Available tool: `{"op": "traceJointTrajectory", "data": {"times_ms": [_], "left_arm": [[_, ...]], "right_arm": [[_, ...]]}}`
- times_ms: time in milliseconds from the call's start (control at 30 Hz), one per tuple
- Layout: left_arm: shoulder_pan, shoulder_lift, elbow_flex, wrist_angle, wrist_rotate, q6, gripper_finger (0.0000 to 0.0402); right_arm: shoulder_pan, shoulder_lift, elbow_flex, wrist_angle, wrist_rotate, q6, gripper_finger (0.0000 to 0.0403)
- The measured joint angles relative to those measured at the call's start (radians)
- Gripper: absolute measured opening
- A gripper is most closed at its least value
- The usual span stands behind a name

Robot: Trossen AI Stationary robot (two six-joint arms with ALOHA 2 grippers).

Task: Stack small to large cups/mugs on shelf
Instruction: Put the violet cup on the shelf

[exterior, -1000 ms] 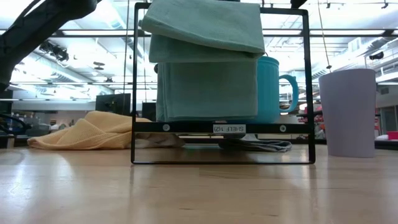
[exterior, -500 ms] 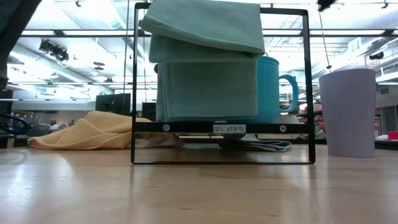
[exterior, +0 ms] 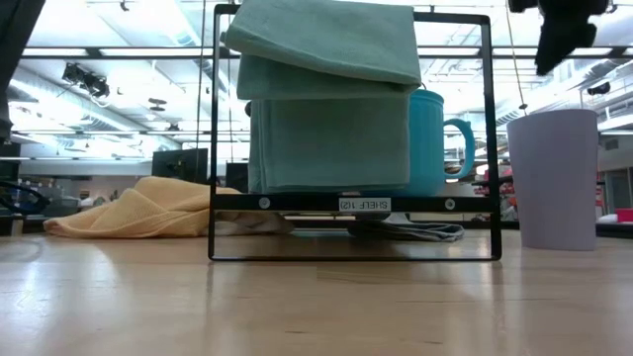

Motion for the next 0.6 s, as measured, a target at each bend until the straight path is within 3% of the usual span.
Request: {"op": "traceJointTrajectory", "data": {"times_ms": [233,433,600], "left_arm": [[0.029,-0.043,-0.001,0.014,-0.012,-0.003,0.0110],[0.059,-0.099,0.002,0.091,-0.010,-0.012,0.0111],[0.072,-0.099,0.000,0.064,-0.010,-0.029,0.0111]], "right_arm": [[0.000,-0.018,-0.106,0.109,-0.027,-0.001,0.0142],[0.000,-0.019,-0.111,0.122,-0.027,-0.012,0.0142],[0.000,-0.021,-0.111,0.123,-0.027,-0.014,0.0142]]}}
